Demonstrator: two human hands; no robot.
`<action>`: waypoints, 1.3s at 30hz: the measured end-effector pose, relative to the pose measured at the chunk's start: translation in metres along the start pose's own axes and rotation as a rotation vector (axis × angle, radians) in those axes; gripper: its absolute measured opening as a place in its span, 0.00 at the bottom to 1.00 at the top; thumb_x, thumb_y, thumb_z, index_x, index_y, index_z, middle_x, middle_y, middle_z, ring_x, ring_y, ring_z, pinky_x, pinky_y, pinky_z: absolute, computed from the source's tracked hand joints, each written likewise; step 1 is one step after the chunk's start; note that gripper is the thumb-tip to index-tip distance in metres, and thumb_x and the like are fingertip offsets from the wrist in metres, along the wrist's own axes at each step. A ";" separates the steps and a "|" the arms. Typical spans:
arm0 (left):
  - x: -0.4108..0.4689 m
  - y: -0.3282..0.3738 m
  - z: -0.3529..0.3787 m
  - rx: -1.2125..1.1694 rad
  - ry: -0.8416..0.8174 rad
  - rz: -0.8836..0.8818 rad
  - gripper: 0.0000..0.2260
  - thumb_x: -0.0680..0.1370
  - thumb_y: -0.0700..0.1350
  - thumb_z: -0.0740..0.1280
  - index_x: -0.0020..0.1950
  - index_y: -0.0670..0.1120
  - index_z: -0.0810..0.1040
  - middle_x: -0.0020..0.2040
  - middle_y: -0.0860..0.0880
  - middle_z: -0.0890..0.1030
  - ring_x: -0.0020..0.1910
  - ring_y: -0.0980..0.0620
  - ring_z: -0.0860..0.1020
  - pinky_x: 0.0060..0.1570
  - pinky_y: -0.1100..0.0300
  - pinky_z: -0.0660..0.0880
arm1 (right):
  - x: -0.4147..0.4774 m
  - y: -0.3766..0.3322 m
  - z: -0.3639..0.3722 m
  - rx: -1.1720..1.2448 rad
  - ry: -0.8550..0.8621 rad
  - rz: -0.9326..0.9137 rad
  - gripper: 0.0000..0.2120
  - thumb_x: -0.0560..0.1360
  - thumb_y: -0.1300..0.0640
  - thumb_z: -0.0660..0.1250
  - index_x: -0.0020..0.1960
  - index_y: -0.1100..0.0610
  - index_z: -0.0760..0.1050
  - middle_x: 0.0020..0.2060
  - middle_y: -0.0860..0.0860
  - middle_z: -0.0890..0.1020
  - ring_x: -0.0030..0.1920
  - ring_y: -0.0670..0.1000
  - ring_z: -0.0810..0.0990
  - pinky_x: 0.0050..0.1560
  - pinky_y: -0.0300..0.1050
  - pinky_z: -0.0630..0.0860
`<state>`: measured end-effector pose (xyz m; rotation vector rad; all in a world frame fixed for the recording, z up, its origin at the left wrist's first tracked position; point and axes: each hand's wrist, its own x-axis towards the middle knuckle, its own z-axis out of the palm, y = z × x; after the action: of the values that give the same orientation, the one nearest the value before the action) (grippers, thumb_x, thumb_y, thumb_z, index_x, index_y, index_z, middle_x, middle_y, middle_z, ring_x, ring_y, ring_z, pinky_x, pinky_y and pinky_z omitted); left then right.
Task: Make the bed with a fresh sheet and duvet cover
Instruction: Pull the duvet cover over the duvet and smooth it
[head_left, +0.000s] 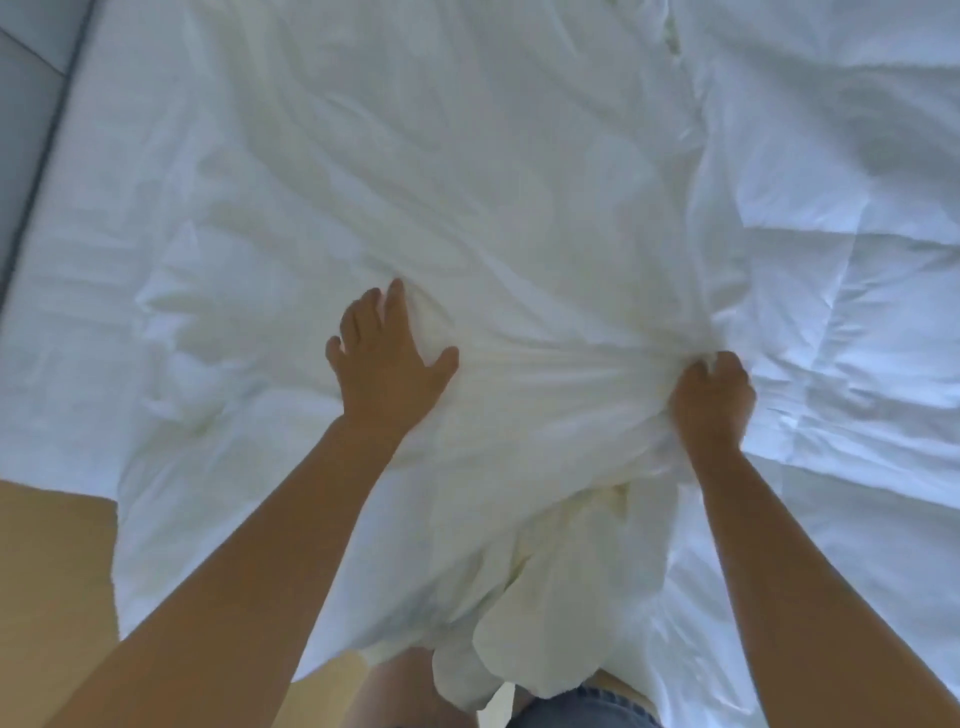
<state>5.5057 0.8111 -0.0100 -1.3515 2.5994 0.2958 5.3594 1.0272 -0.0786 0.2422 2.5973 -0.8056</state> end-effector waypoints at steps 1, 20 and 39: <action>0.005 -0.010 0.003 -0.037 -0.031 -0.090 0.32 0.76 0.60 0.63 0.75 0.48 0.58 0.71 0.43 0.65 0.70 0.43 0.63 0.66 0.47 0.61 | 0.002 0.013 -0.005 -0.037 0.046 0.055 0.14 0.80 0.60 0.55 0.60 0.66 0.70 0.56 0.68 0.76 0.58 0.67 0.74 0.56 0.54 0.69; 0.020 -0.116 -0.033 -0.894 -0.537 -0.106 0.12 0.78 0.57 0.62 0.52 0.50 0.74 0.43 0.51 0.76 0.43 0.50 0.77 0.46 0.58 0.73 | -0.113 -0.202 0.089 -0.202 -0.079 -0.576 0.13 0.81 0.55 0.57 0.40 0.61 0.65 0.31 0.51 0.69 0.39 0.58 0.70 0.39 0.43 0.57; 0.054 -0.070 -0.043 -1.008 -0.467 0.245 0.13 0.80 0.50 0.60 0.38 0.49 0.63 0.34 0.52 0.68 0.32 0.54 0.66 0.33 0.60 0.62 | -0.070 -0.182 0.089 0.353 -0.039 -0.029 0.03 0.74 0.65 0.62 0.42 0.63 0.73 0.33 0.56 0.74 0.32 0.53 0.72 0.33 0.43 0.71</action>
<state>5.5290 0.7183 0.0116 -0.9385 2.2077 1.8789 5.4014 0.8245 -0.0235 0.2863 2.4133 -1.2656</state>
